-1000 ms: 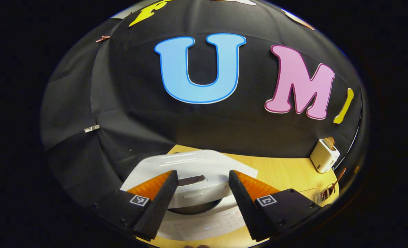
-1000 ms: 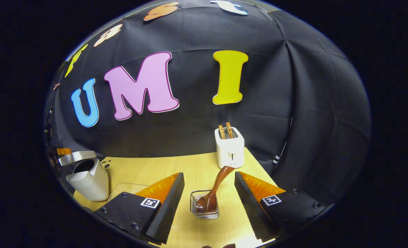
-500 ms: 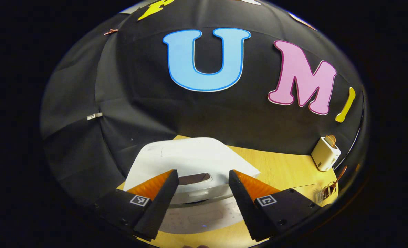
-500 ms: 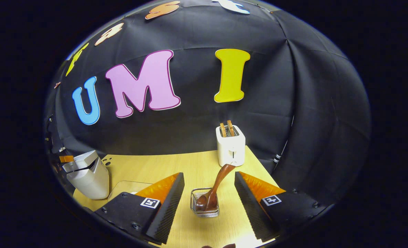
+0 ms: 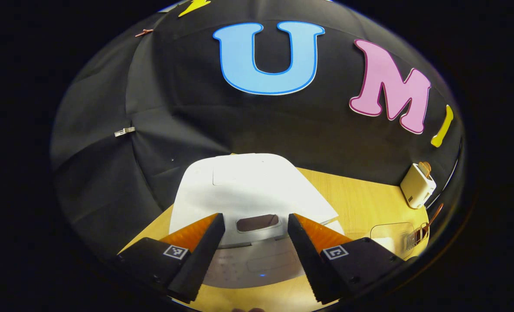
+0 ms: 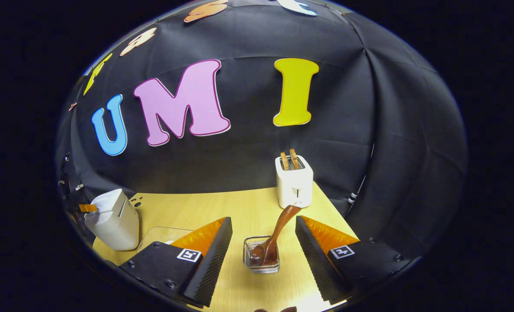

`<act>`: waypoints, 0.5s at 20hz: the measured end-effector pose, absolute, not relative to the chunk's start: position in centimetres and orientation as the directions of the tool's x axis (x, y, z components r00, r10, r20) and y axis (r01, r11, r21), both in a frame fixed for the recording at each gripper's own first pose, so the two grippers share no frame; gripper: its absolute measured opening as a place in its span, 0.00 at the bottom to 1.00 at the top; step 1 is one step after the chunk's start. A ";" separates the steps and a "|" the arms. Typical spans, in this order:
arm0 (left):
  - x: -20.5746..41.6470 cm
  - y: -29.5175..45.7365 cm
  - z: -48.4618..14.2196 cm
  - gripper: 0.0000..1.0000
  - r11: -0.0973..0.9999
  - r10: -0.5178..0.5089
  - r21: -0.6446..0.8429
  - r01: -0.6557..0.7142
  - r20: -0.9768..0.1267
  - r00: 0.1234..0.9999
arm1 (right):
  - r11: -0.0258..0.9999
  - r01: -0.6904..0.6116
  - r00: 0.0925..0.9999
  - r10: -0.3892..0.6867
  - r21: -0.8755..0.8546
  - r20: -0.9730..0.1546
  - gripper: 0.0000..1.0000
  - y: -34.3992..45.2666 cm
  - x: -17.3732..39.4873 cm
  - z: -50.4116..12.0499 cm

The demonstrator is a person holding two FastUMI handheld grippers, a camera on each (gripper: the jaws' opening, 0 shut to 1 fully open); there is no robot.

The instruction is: Close the left gripper, press the button to open the rice cooker; take a wooden spoon from the chopstick holder with the right hand, scoop a spoonful of rice and pour it into the rice cooker, then put the wooden spoon back into the chopstick holder.

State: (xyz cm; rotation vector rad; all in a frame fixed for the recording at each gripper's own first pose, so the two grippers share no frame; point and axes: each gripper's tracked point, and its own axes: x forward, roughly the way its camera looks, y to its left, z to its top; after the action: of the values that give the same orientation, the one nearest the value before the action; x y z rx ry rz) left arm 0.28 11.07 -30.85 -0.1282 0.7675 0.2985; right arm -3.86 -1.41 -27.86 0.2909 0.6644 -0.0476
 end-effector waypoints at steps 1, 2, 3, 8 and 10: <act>0.0 10.9 -31.0 0.98 0.957 0.222 0.022 -0.291 -0.701 0.678 | 0.959 0.134 0.786 0.052 0.251 -0.616 0.92 -1.3 -3.9 -28.0; 0.4 10.8 -31.1 1.00 0.962 0.217 0.031 -0.273 -0.694 0.687 | 0.959 0.134 0.783 0.052 0.250 -0.619 0.92 -1.4 -3.9 -28.1; 0.5 10.6 -30.9 0.99 0.962 0.217 0.034 -0.270 -0.694 0.686 | 0.959 0.135 0.781 0.053 0.251 -0.622 0.92 -1.3 -3.9 -28.1; 1.4 10.6 -31.3 1.00 0.961 0.213 0.015 -0.276 -0.677 0.705 | 0.958 0.128 0.784 0.062 0.258 -0.618 0.92 -1.1 -3.7 -28.0; 1.6 10.6 -31.1 1.00 0.963 0.212 0.019 -0.268 -0.668 0.713 | 0.957 0.126 0.791 0.062 0.262 -0.609 0.92 -1.0 -3.5 -27.6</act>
State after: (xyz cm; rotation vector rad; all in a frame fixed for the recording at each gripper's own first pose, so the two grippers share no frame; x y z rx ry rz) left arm 1.61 10.63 -31.10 -0.0816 0.7298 0.2661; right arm -3.51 -0.98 -27.62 0.2980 0.6602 -0.0346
